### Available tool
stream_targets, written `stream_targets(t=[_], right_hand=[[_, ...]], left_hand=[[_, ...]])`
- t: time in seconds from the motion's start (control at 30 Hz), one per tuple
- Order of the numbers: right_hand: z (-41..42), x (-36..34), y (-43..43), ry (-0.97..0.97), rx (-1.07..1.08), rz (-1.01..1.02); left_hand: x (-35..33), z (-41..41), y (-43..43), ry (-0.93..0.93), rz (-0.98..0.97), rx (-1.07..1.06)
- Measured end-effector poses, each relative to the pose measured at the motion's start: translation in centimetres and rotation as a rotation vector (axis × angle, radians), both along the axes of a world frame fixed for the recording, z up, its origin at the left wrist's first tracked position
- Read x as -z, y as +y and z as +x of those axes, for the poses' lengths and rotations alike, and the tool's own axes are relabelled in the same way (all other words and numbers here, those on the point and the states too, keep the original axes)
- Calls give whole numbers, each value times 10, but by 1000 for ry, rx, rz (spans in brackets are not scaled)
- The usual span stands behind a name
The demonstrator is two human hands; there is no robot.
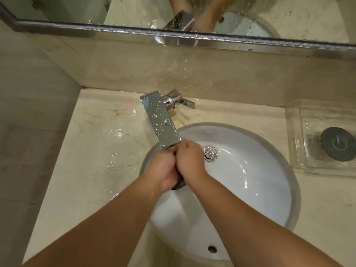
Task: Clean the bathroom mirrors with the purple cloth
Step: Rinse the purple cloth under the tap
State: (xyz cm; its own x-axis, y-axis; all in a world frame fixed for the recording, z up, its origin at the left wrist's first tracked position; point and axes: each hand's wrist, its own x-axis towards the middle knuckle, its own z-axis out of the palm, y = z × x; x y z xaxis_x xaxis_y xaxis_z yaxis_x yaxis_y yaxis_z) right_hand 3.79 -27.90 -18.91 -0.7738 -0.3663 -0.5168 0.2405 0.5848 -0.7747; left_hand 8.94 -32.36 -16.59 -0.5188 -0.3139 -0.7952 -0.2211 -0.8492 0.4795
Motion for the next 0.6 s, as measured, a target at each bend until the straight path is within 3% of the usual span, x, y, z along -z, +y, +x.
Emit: stream_targets(t=[0.07,0.13,0.27,0.4,0.53,0.6], right_hand=[[22,-4,-8,-65,-106,-16],[11,-3,-9,3,-115,-9],[-19,-3,-10,52,124,7],[23,-3,-18,-45,-55,9],[-18,2,-9,-43,209,58],[-9,-5,-17,-217,282,-55]], left_hand=[[-2,7,-17,3,16,-32],[-4,6,-14,-22,-23,1],[-12,-4,3,-12,-138,75],[-14,3,-21,-14,-36,134],[-14,-2,8,-14,-108,115],[-7,-1,2,13,-136,83]])
